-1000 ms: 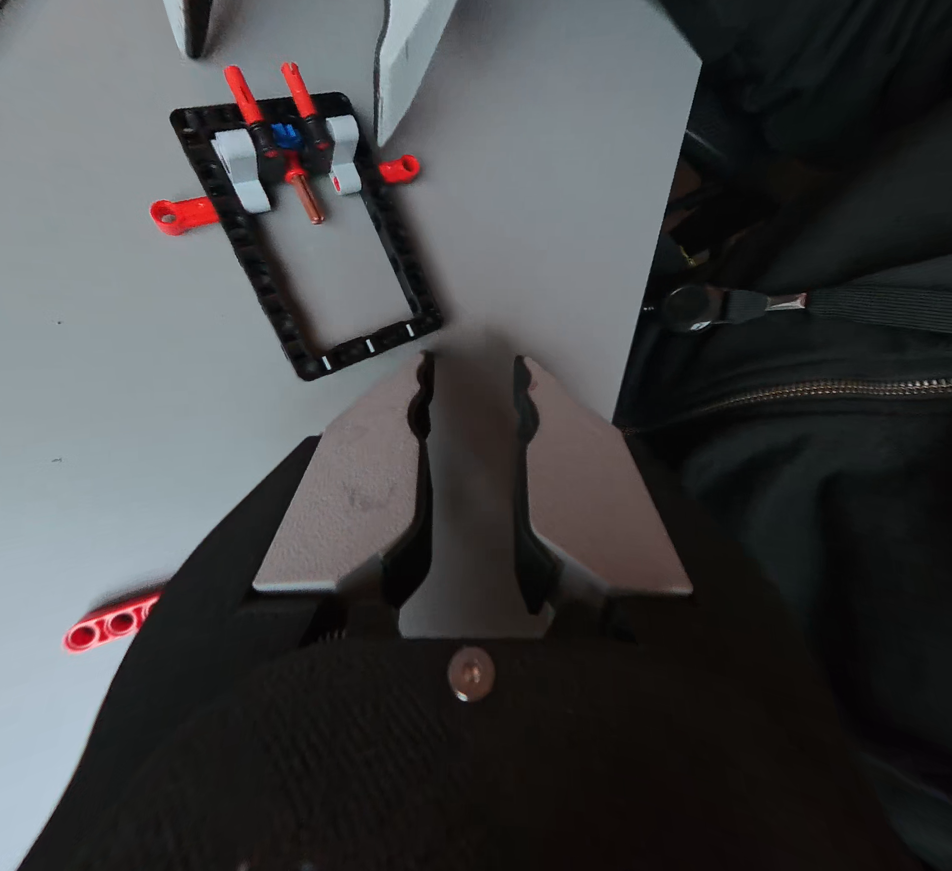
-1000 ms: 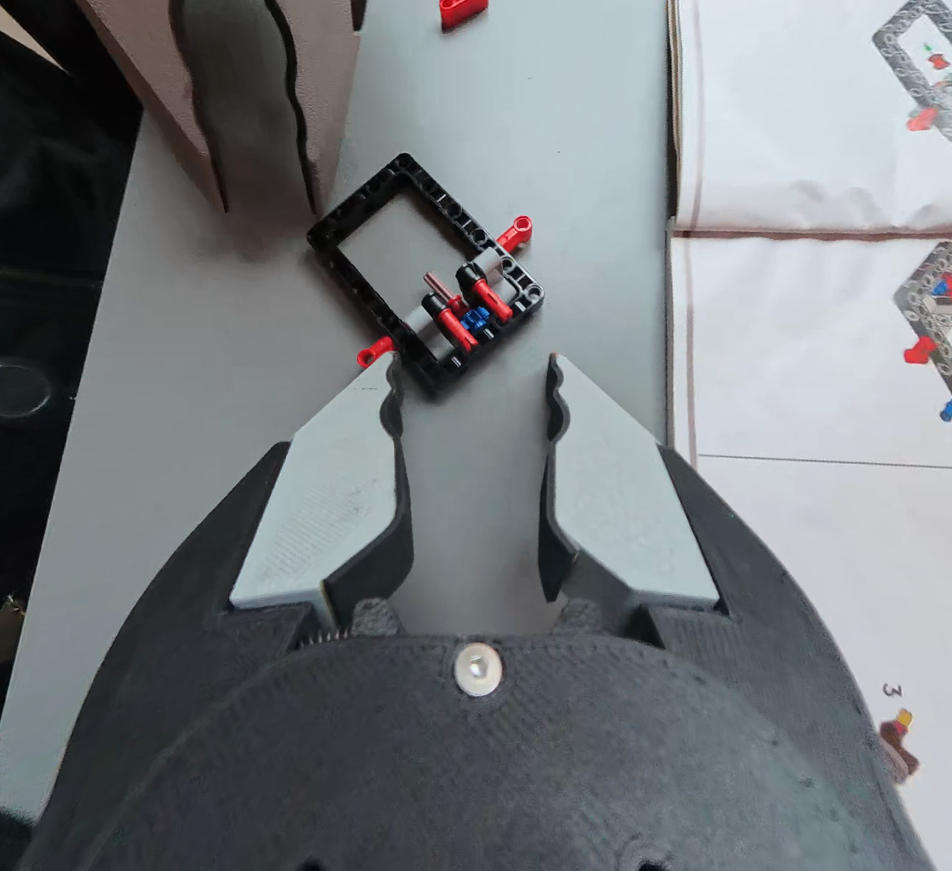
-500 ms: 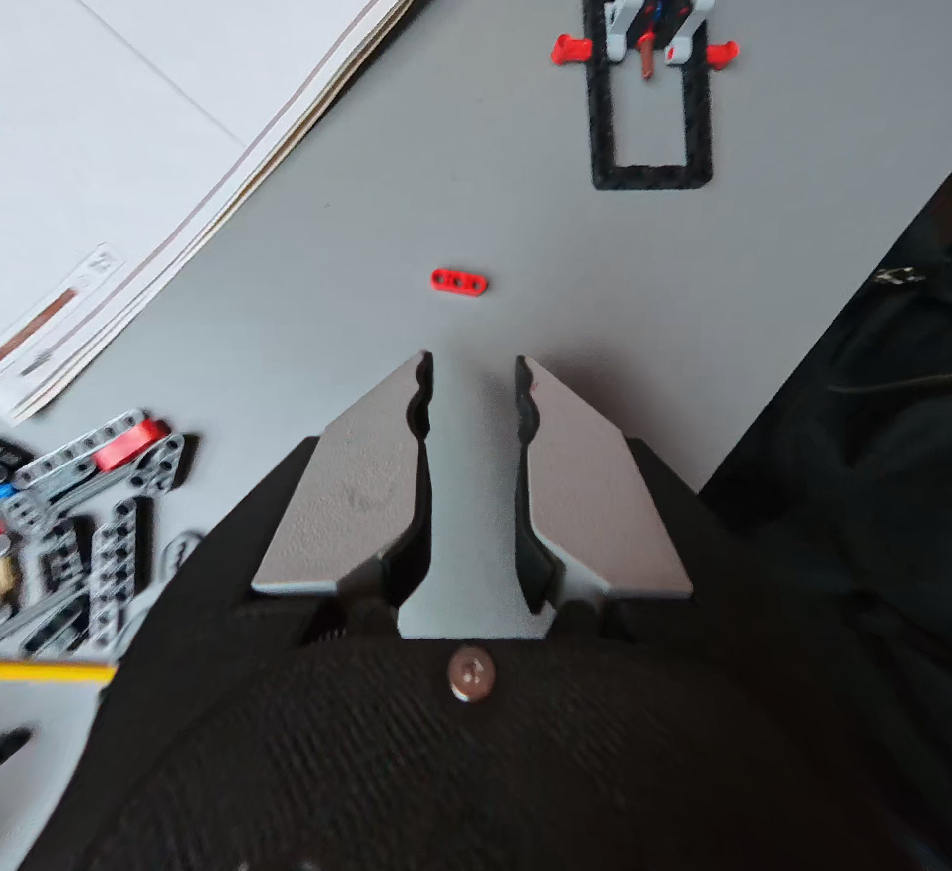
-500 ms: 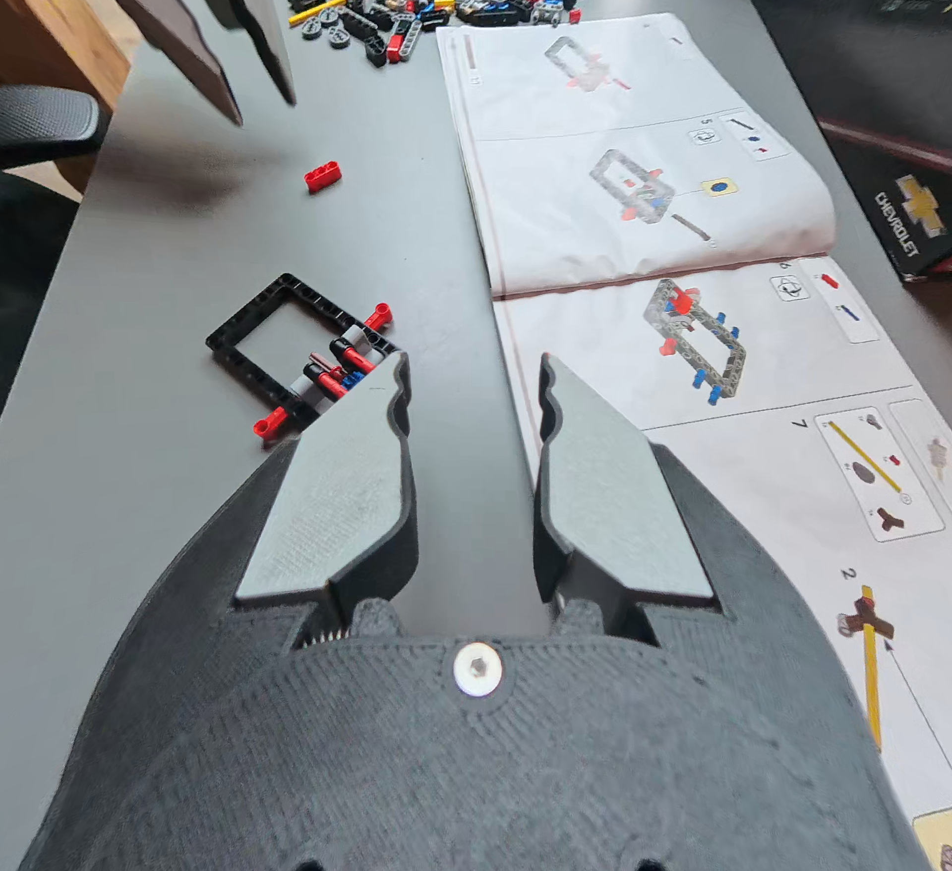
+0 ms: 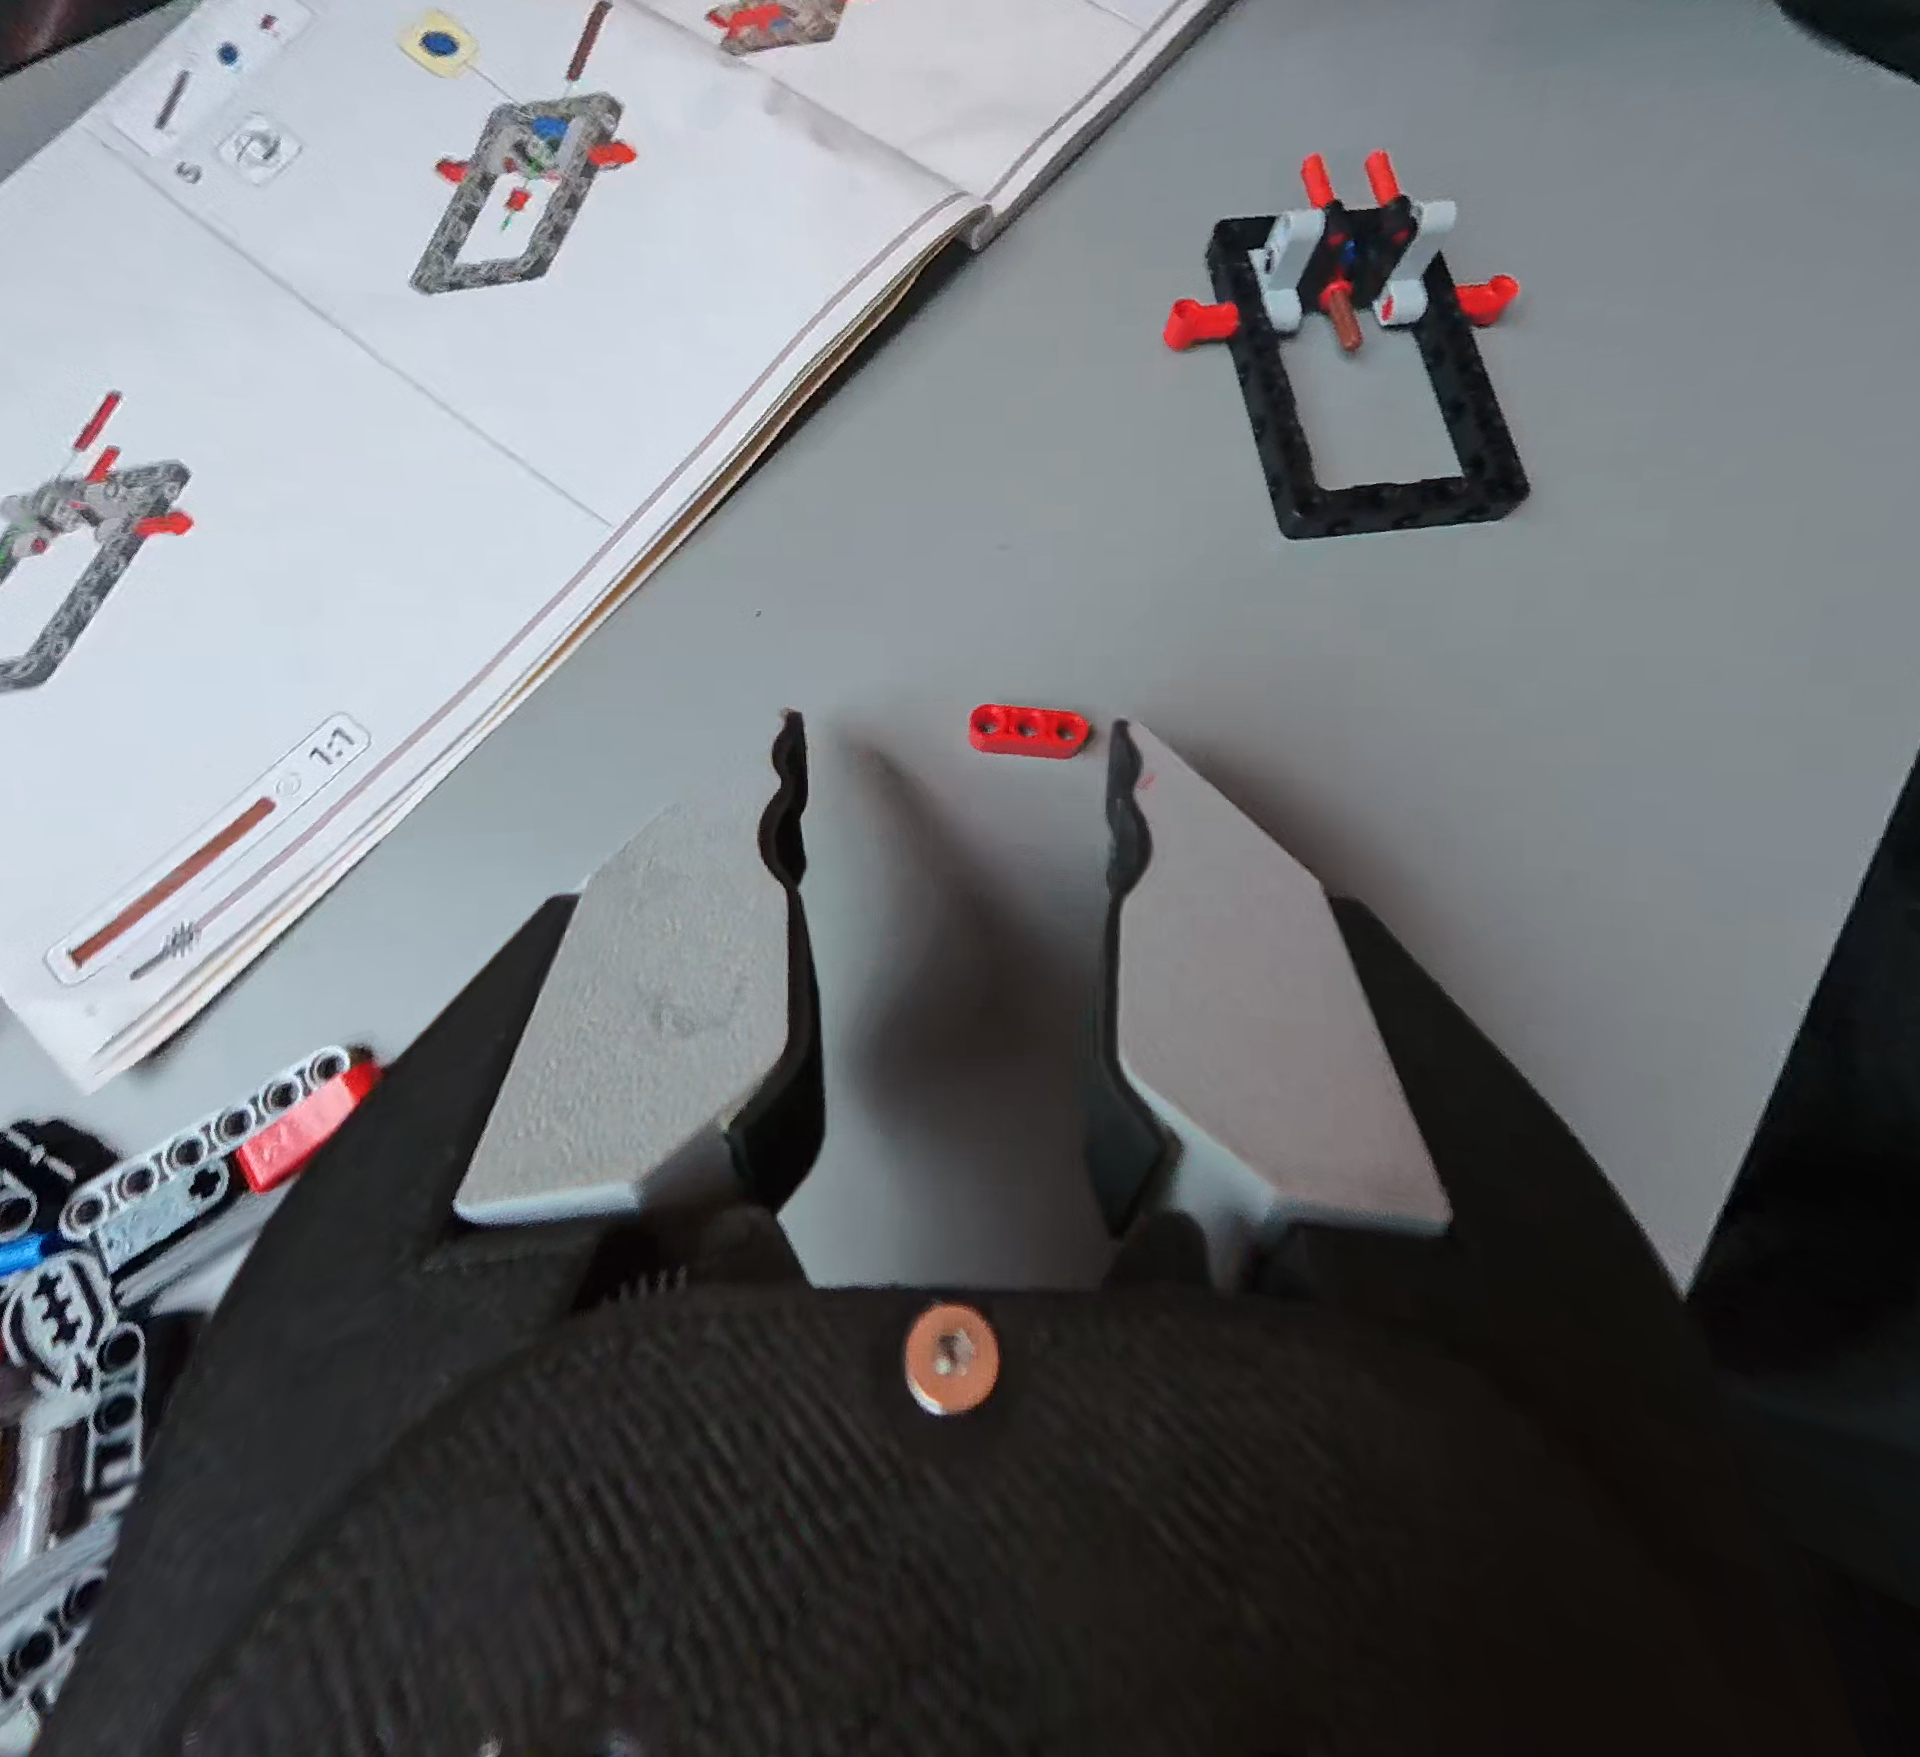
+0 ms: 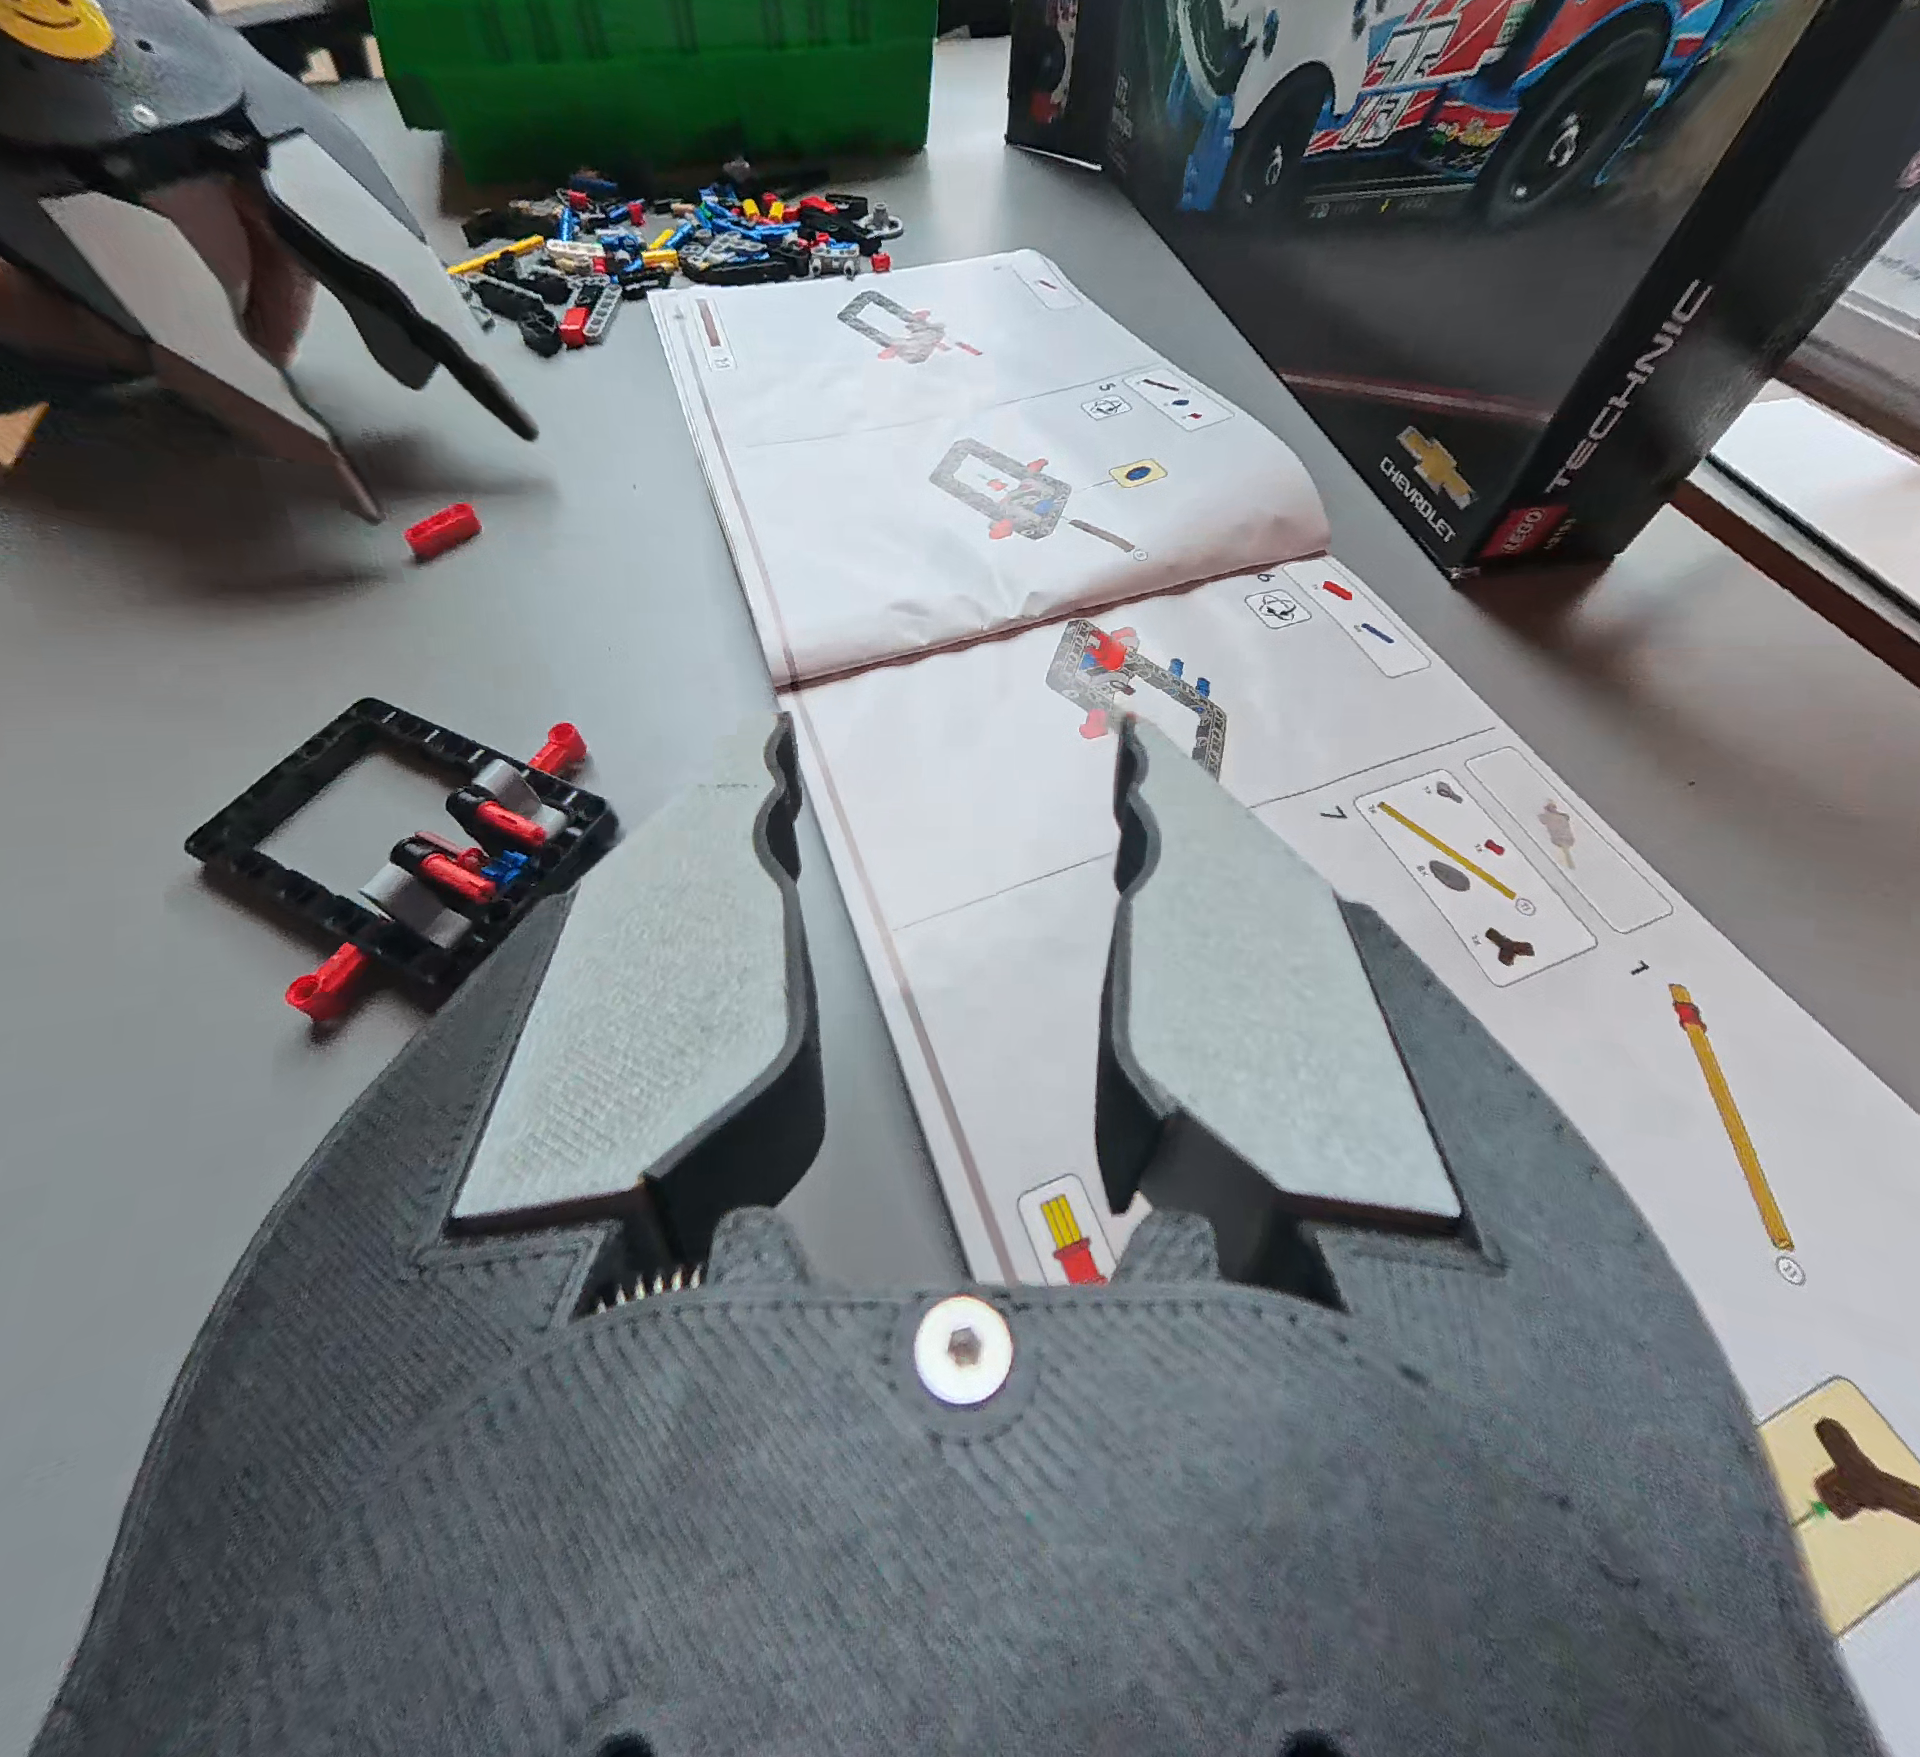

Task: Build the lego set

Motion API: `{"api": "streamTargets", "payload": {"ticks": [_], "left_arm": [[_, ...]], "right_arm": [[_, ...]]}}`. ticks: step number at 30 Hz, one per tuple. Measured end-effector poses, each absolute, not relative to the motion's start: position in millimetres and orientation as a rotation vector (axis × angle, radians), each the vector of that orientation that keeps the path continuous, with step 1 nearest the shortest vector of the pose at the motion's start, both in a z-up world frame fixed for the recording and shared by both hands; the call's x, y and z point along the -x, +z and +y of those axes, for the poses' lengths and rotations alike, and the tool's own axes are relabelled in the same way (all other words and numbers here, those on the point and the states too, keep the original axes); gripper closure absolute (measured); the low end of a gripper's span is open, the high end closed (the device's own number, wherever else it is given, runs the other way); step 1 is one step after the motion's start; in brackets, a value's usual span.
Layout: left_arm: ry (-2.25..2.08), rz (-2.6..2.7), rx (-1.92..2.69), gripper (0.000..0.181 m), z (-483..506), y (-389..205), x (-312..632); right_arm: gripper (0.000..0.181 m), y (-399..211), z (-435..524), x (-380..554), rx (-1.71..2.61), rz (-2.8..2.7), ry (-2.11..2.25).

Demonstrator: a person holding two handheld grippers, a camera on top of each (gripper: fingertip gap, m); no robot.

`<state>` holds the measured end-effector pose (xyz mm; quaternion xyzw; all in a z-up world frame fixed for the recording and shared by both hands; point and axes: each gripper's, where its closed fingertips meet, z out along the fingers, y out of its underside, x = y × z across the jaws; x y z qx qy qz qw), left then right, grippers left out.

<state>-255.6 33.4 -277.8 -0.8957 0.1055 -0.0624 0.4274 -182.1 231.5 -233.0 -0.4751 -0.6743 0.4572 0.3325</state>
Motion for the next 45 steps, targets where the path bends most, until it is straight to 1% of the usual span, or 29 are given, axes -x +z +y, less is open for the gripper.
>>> {"api": "streamTargets", "payload": {"ticks": [4, 12, 31, 45], "left_arm": [[-0.117, 0.366, 2.144, 0.124, 36, -267, 251], [-0.088, 0.438, 2.162, 0.12, 37, -272, 247], [-0.087, 0.411, 2.17, 0.124, 38, -272, 250], [-0.099, 0.408, 2.164, 0.126, 37, -271, 250]], "right_arm": [[0.122, -237, 226, 185, 1.246, -1.782, 1.221], [0.123, -236, 225, 189, 1.239, -1.781, 1.249], [0.129, -236, 220, 187, 1.219, -1.799, 1.25], [0.13, -236, 220, 187, 1.221, -1.799, 1.267]]}}
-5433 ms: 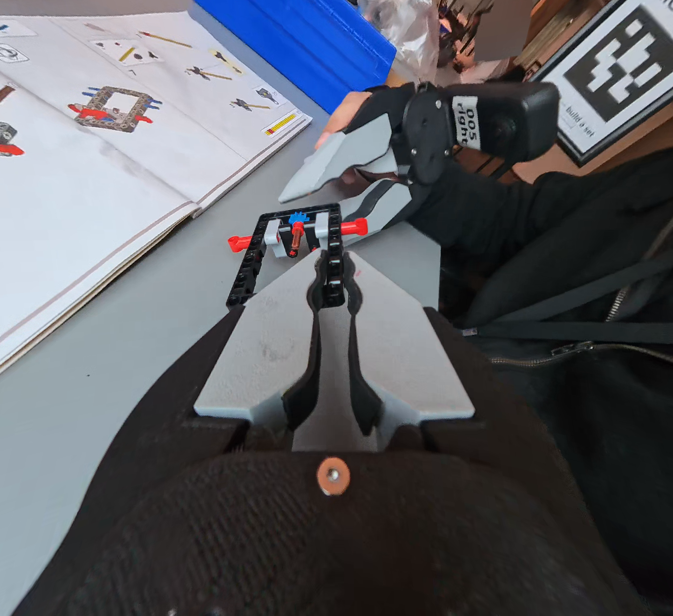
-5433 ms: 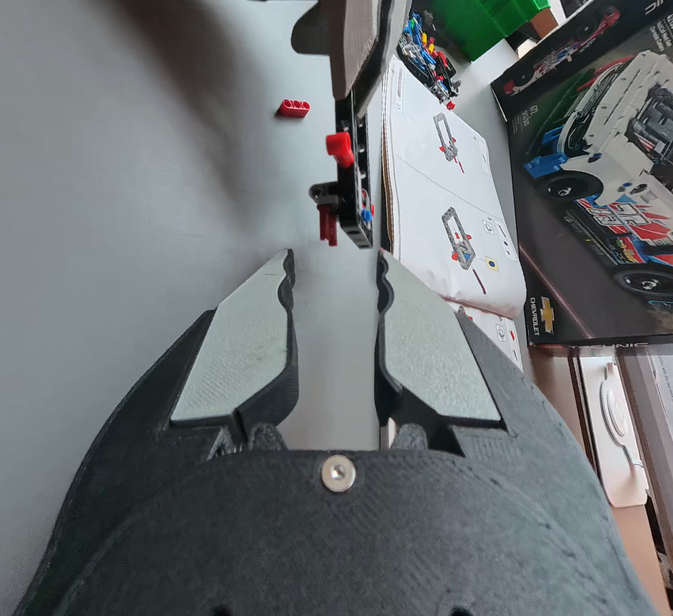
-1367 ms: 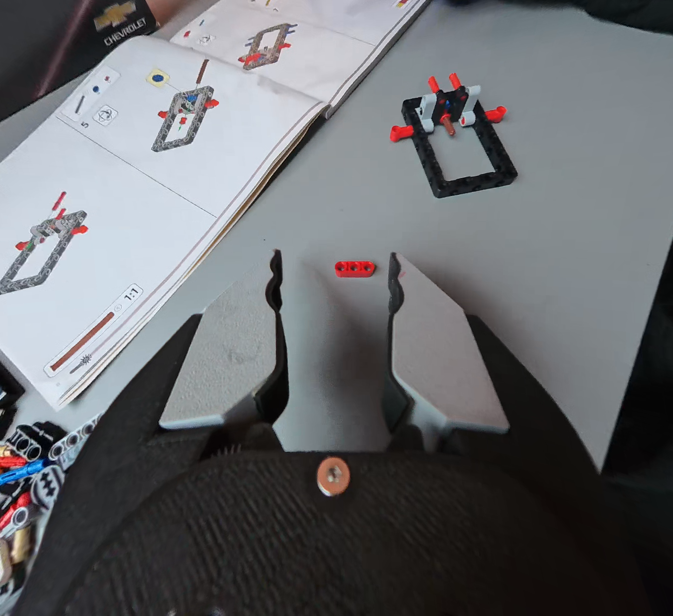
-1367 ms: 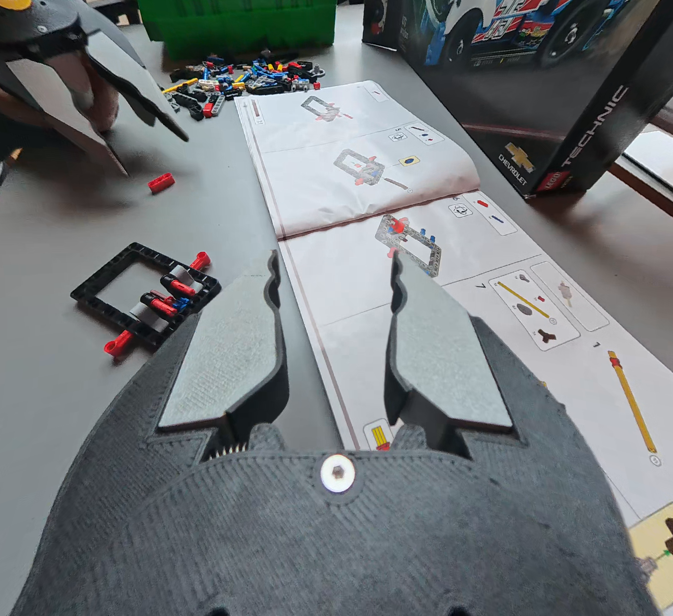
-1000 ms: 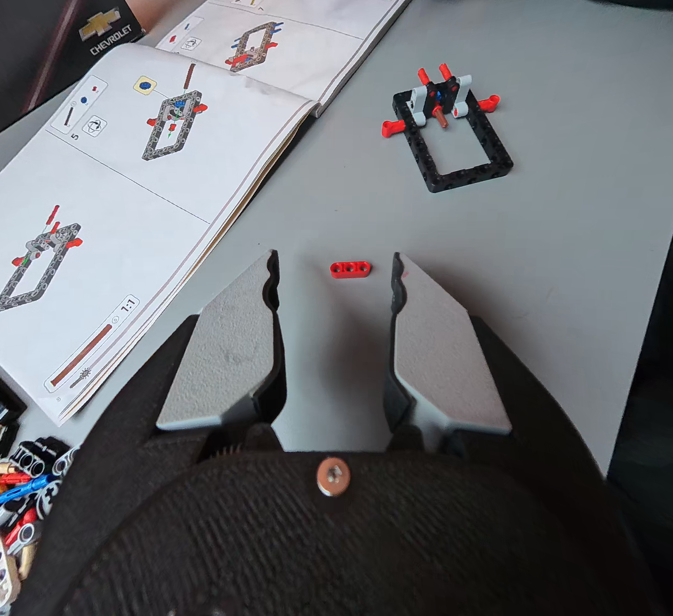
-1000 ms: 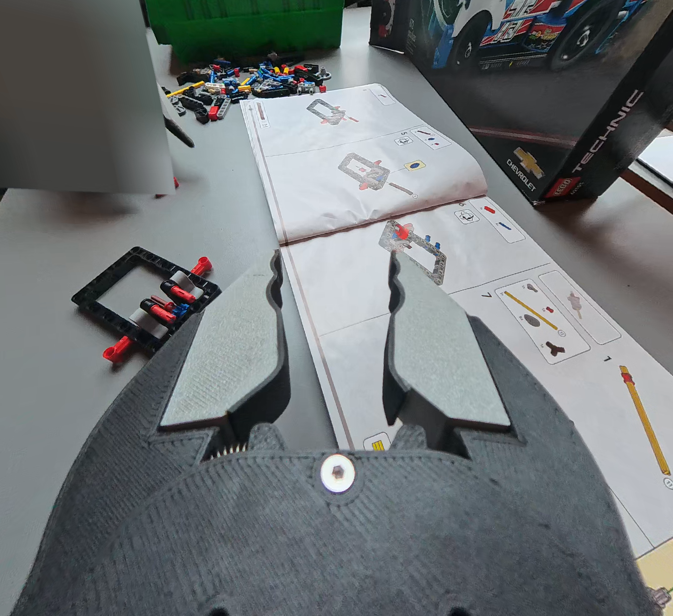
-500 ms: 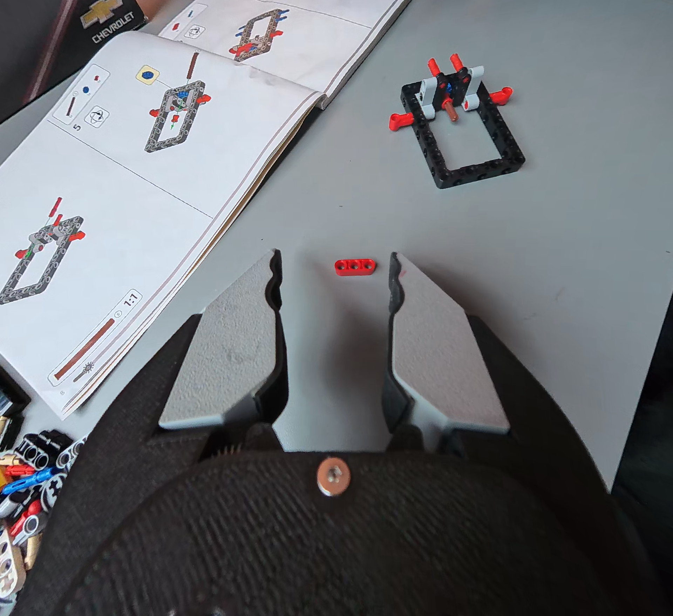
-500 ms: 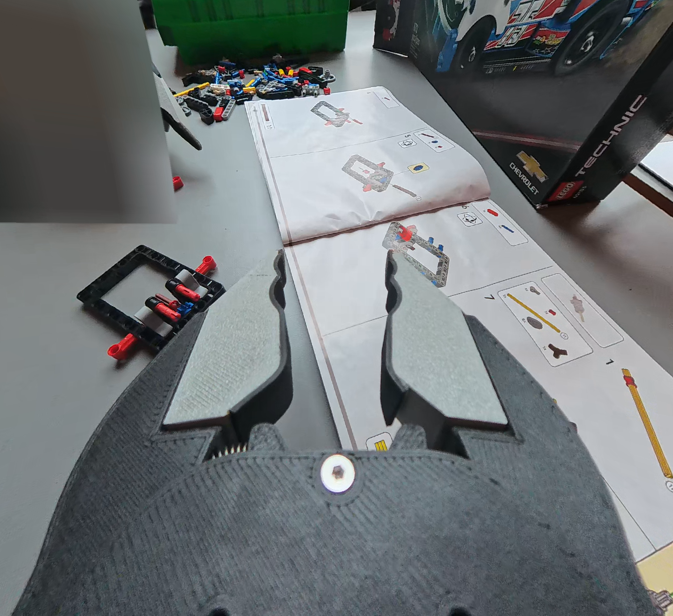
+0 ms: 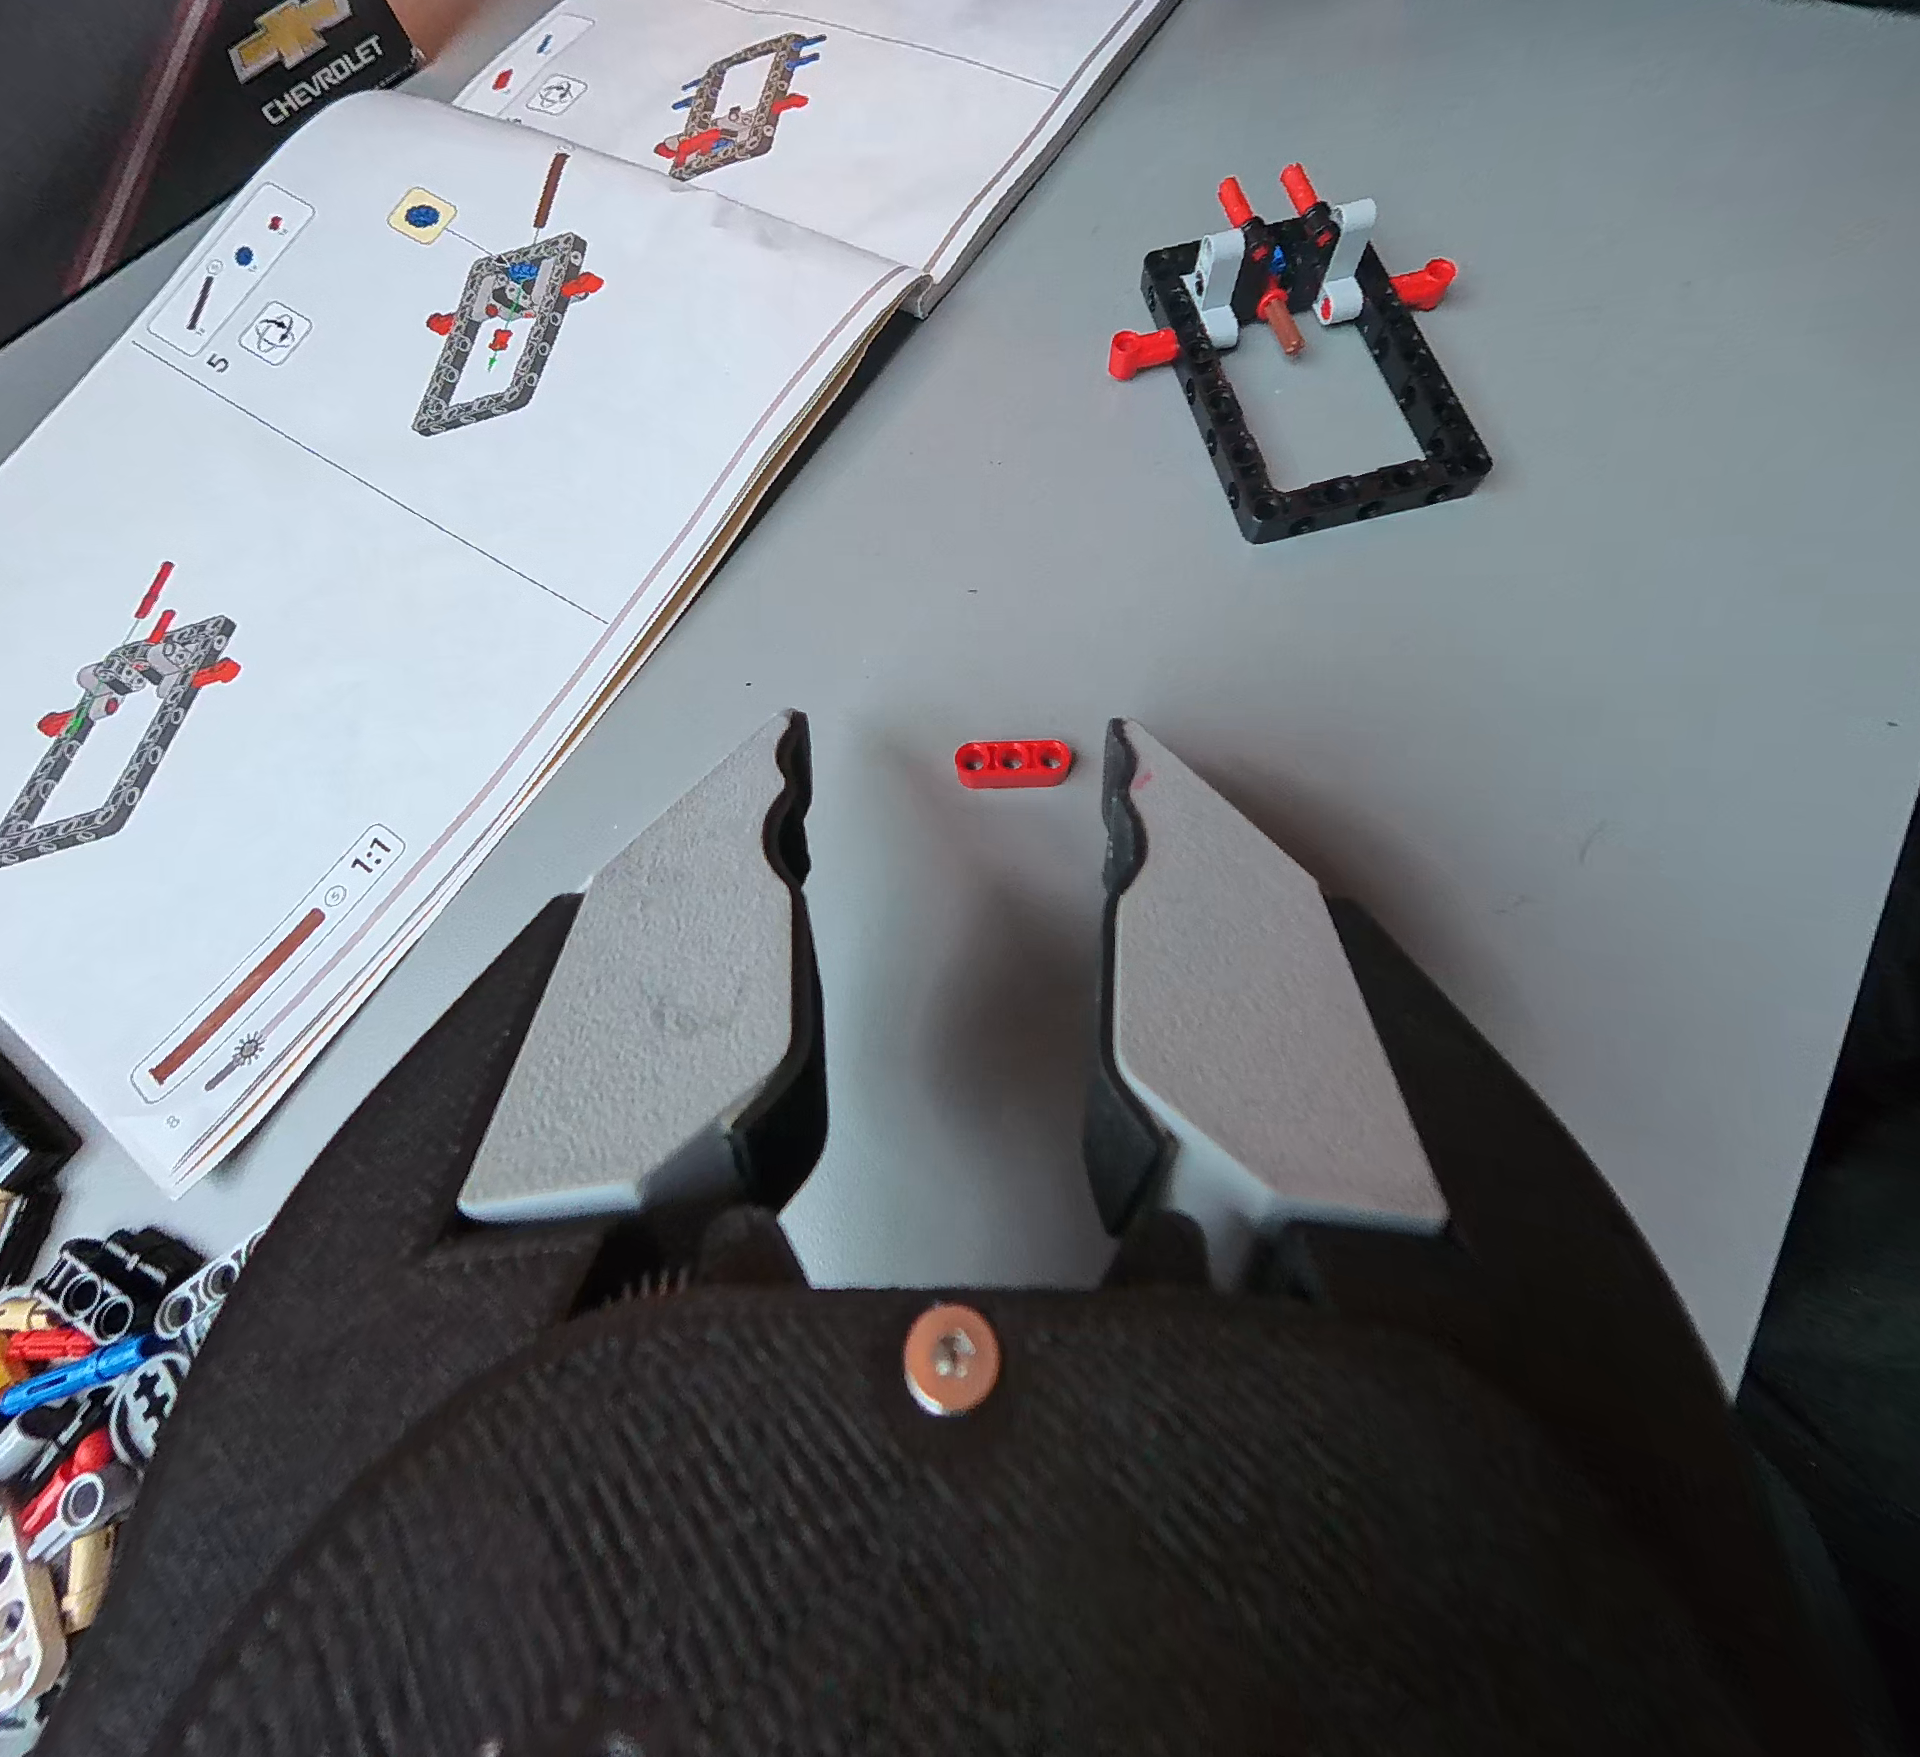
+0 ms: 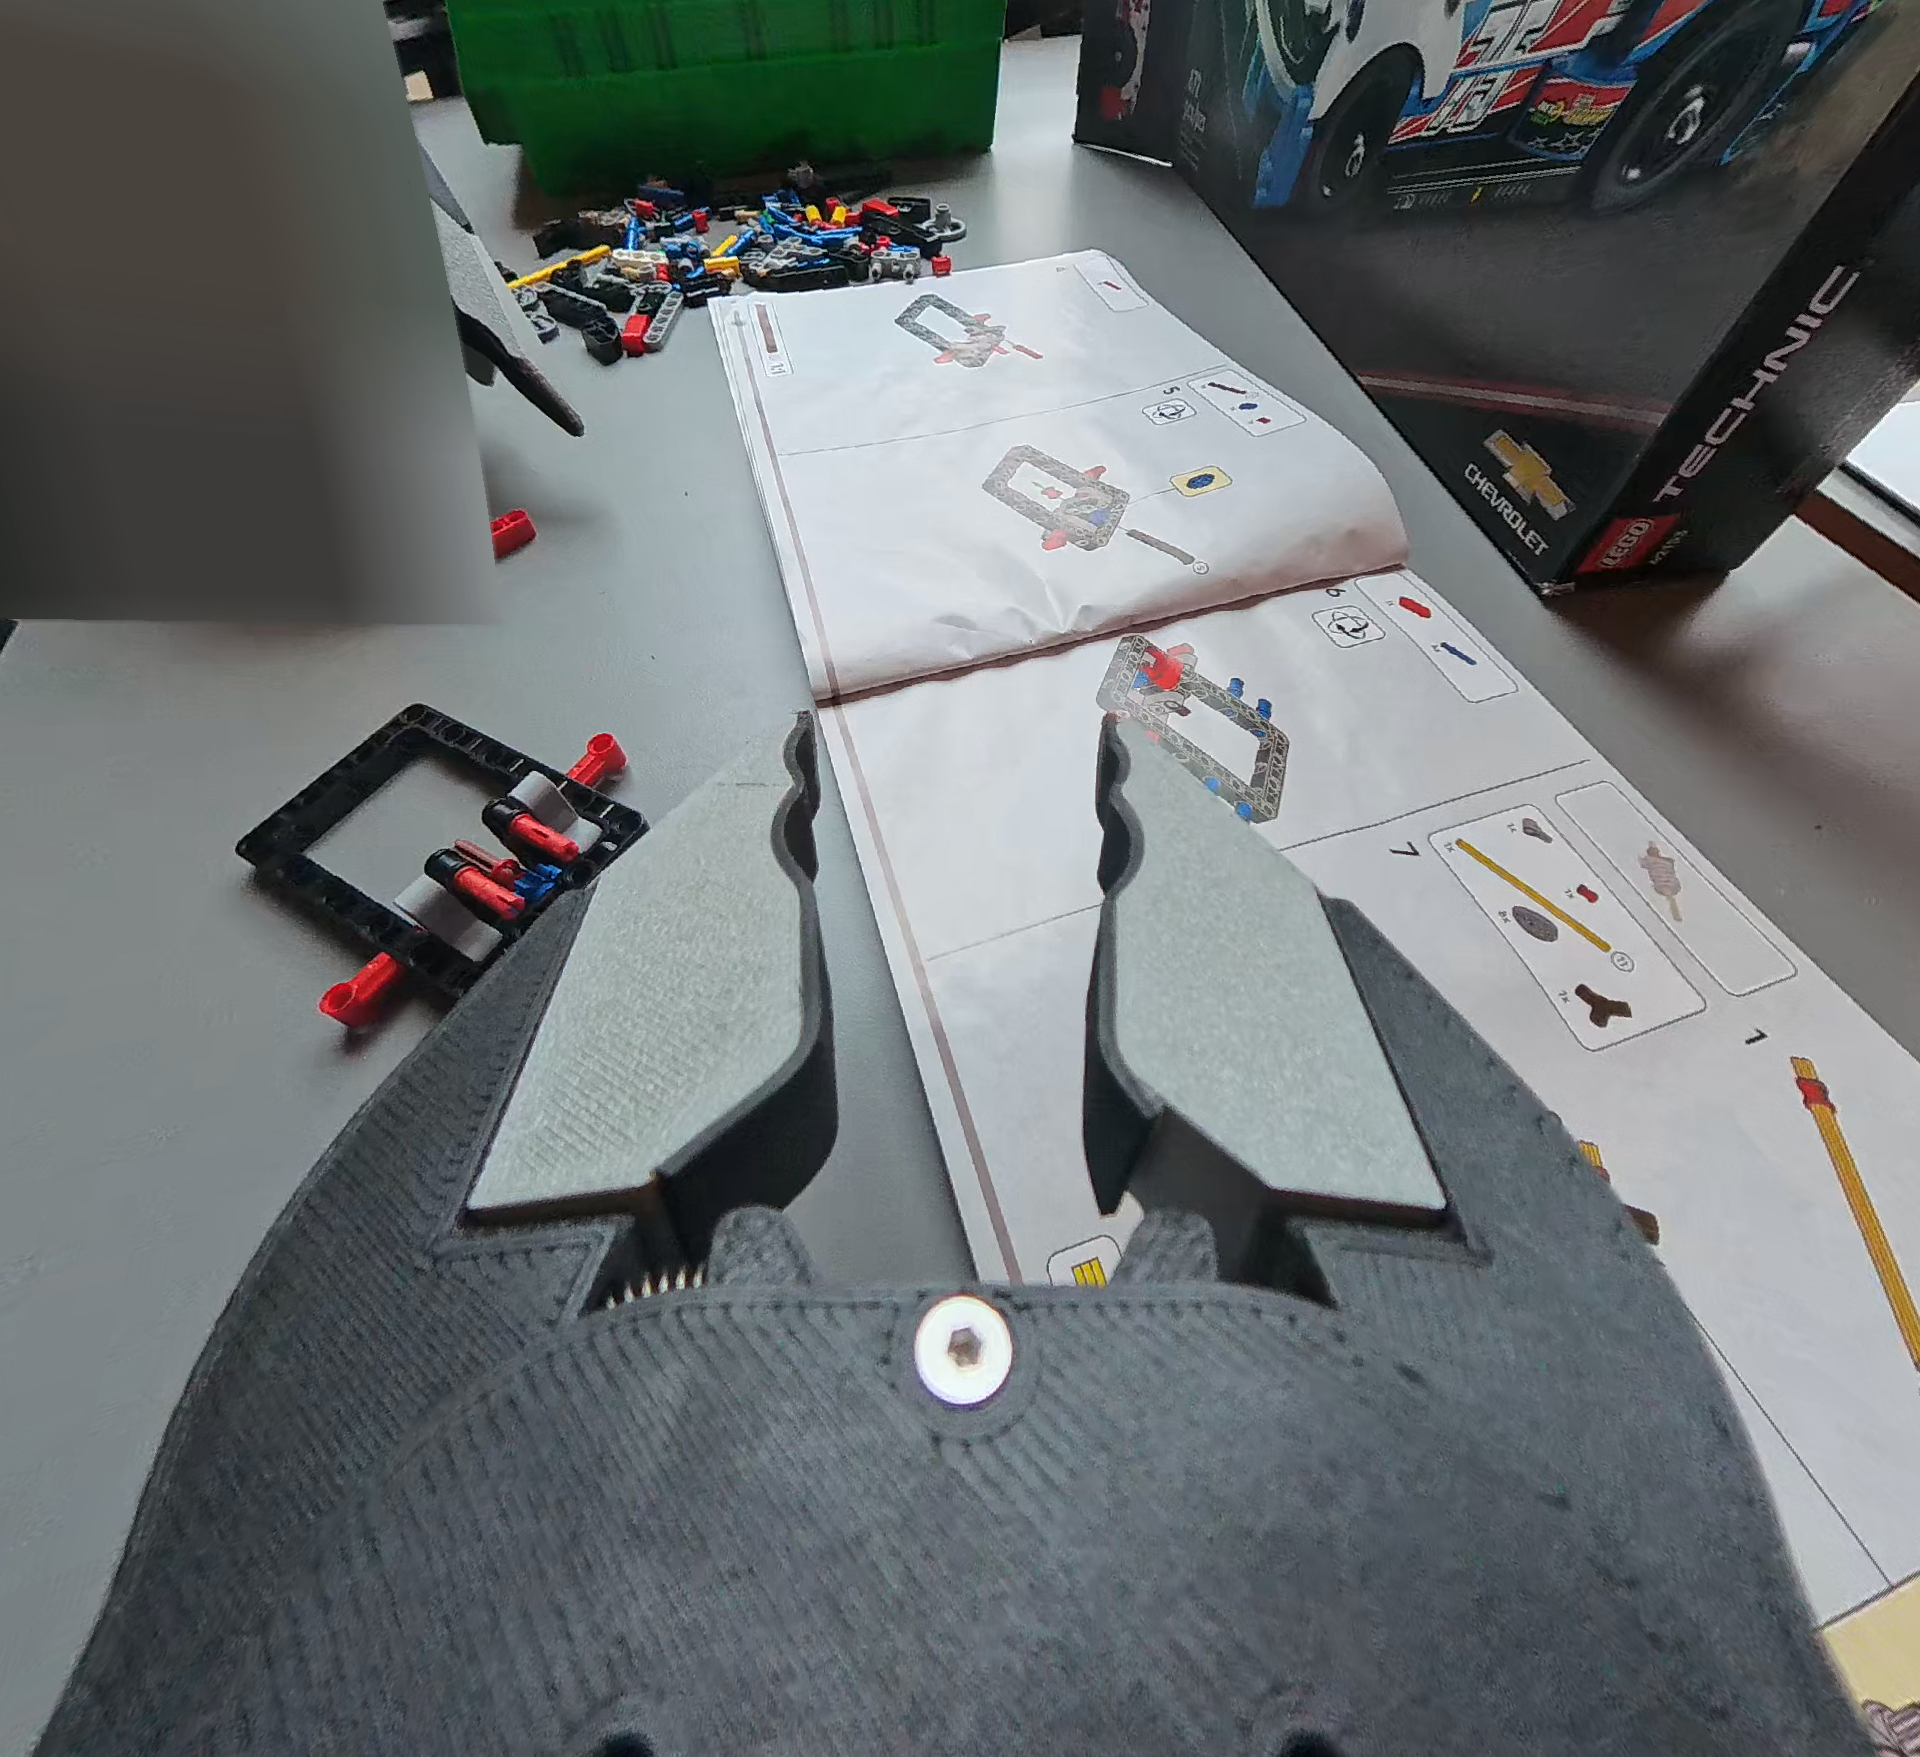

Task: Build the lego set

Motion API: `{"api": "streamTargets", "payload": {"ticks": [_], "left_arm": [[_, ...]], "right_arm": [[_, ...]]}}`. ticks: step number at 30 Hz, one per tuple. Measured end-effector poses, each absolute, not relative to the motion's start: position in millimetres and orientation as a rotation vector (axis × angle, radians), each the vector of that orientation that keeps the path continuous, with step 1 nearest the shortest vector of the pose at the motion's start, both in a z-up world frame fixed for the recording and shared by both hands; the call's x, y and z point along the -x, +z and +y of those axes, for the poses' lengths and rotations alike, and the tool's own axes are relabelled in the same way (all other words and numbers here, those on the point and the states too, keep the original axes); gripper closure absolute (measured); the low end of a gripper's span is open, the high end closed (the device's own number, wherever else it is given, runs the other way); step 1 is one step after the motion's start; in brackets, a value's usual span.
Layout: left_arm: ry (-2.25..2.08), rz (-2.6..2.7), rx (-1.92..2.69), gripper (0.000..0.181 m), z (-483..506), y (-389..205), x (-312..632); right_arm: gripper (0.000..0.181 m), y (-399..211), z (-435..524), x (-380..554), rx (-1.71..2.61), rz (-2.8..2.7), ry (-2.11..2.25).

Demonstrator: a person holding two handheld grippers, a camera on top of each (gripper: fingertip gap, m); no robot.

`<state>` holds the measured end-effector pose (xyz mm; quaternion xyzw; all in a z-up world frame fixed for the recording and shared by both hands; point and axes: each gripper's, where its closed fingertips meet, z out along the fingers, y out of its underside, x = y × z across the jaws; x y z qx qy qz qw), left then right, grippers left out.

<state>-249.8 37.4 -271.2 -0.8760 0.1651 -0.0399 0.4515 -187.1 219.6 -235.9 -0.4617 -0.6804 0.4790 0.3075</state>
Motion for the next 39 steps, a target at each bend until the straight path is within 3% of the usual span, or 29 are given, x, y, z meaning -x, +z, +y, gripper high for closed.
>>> {"api": "streamTargets", "payload": {"ticks": [9, 14, 23, 25, 32, 36, 39], "left_arm": [[-0.103, 0.413, 2.182, 0.128, 38, -274, 251], [-0.101, 0.449, 2.113, 0.13, 37, -265, 245], [-0.09, 0.731, 2.183, 0.134, 46, -287, 141], [-0.044, 0.71, 2.185, 0.142, 54, -288, 134], [0.29, 0.517, 2.249, 0.148, 80, -285, 194], [0.331, 0.455, 2.295, 0.145, 80, -283, 215], [0.311, 0.417, 2.285, 0.146, 67, -276, 216]], "right_arm": [[0.132, -238, 192, 171, 1.114, -1.959, 1.374], [0.12, -256, 151, 148, 1.048, -2.266, 1.457], [0.131, -288, 118, 111, 1.132, -2.432, 1.209], [0.129, -288, 110, 99, 1.161, -2.406, 1.21], [0.133, -284, 51, 64, 1.076, -2.397, 1.2], [0.148, -275, 58, 61, 1.051, -2.257, 1.135], [0.14, -270, 86, 61, 1.181, -2.134, 1.143]]}}
